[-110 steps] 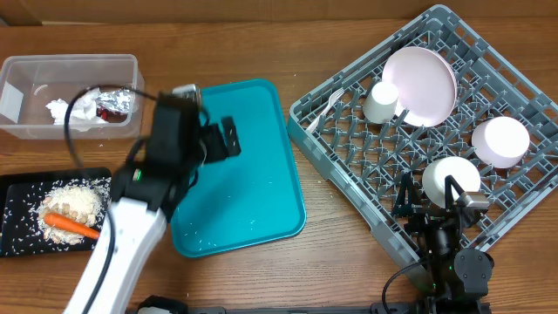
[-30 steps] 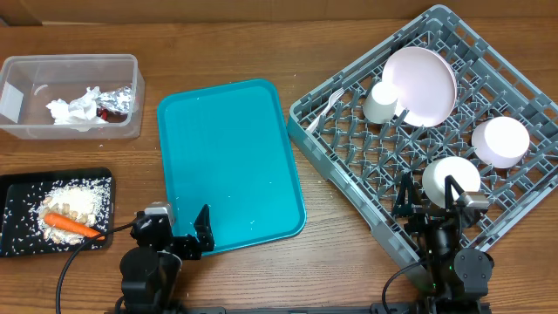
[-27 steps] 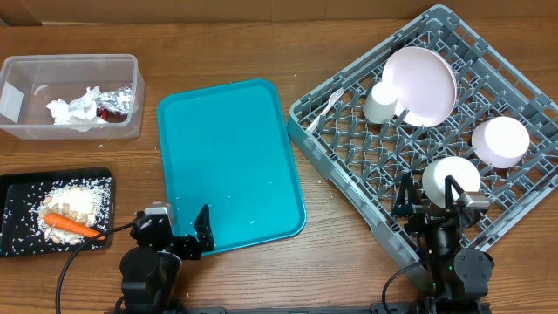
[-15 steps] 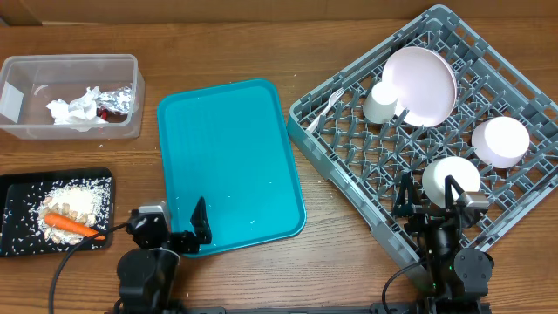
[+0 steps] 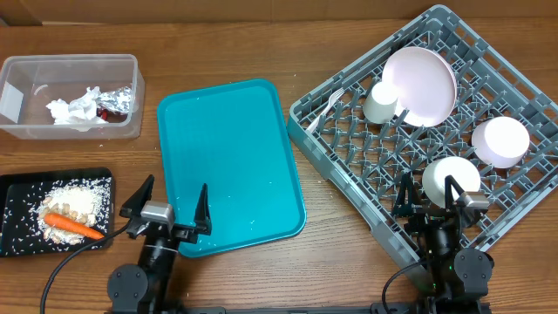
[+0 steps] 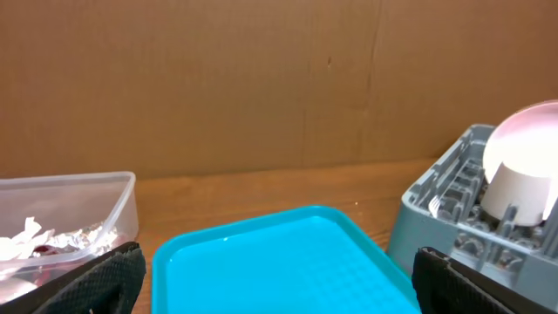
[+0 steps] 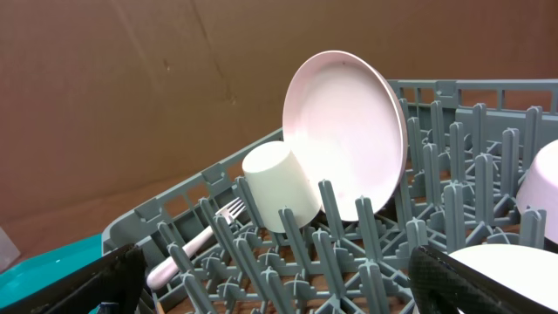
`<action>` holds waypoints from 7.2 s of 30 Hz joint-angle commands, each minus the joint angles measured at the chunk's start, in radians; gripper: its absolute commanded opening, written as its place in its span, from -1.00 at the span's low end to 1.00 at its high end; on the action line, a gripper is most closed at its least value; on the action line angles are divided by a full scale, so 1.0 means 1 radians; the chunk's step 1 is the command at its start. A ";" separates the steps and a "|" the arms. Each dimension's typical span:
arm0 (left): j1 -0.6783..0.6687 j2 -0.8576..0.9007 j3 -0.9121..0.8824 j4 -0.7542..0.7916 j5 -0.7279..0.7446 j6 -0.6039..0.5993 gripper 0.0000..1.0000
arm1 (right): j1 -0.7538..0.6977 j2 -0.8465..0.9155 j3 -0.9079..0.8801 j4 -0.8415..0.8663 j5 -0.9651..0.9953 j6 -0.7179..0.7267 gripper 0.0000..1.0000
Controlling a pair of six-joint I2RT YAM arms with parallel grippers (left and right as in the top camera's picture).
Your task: Sort waste into correct bins and load items into the dishwasher rack
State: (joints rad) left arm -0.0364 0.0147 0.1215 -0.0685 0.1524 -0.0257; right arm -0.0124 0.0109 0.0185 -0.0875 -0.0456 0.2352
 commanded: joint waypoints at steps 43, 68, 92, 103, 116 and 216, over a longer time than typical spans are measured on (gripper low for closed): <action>0.011 -0.010 -0.117 0.003 -0.029 0.026 1.00 | -0.002 -0.008 -0.010 0.241 -0.382 0.708 1.00; 0.011 -0.010 -0.117 0.003 -0.029 0.026 1.00 | 0.023 0.733 0.949 -0.225 -0.523 0.115 0.99; 0.011 -0.010 -0.117 0.003 -0.029 0.026 1.00 | 0.575 1.828 1.542 -0.924 0.201 -0.266 1.00; 0.011 -0.010 -0.117 0.003 -0.029 0.026 1.00 | 0.573 1.833 1.489 -0.908 0.156 -0.266 0.29; 0.011 -0.010 -0.117 0.003 -0.029 0.026 1.00 | 0.573 1.838 1.421 -0.874 0.130 -0.262 0.15; 0.011 -0.010 -0.117 0.003 -0.029 0.026 1.00 | 0.568 2.123 1.685 -0.772 0.019 0.024 0.18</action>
State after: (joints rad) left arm -0.0364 0.0147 0.0090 -0.0631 0.1310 -0.0185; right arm 0.5373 2.1025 1.7069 -0.8543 -0.0406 0.1963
